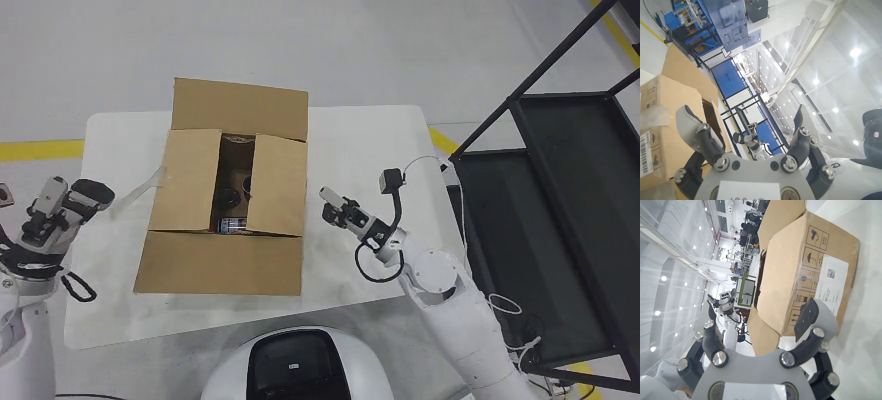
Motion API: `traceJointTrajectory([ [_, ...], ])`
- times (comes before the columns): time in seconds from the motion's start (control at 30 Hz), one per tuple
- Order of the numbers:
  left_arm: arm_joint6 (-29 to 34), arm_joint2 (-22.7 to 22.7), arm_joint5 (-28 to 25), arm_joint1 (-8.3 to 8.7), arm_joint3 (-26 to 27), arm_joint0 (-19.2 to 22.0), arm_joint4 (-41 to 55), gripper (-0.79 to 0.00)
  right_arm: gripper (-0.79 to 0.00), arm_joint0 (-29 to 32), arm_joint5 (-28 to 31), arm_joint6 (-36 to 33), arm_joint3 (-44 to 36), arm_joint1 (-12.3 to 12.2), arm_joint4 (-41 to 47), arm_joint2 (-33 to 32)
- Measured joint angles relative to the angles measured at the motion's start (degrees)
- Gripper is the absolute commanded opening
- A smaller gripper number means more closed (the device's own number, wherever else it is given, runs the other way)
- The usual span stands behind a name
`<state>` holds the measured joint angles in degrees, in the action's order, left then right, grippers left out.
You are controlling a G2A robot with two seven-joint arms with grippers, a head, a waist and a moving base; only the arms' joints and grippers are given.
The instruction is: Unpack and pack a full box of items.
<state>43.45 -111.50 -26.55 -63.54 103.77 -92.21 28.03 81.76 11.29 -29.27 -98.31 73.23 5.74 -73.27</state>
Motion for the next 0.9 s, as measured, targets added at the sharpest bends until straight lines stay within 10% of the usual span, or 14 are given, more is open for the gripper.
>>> traceJointTrajectory([
  [0.9,-4.0,-5.6,-5.1,-0.27,-1.4,-4.5,-0.5,0.0,0.0,-35.0,-3.3,12.7,30.2,4.7,-1.6,10.1],
])
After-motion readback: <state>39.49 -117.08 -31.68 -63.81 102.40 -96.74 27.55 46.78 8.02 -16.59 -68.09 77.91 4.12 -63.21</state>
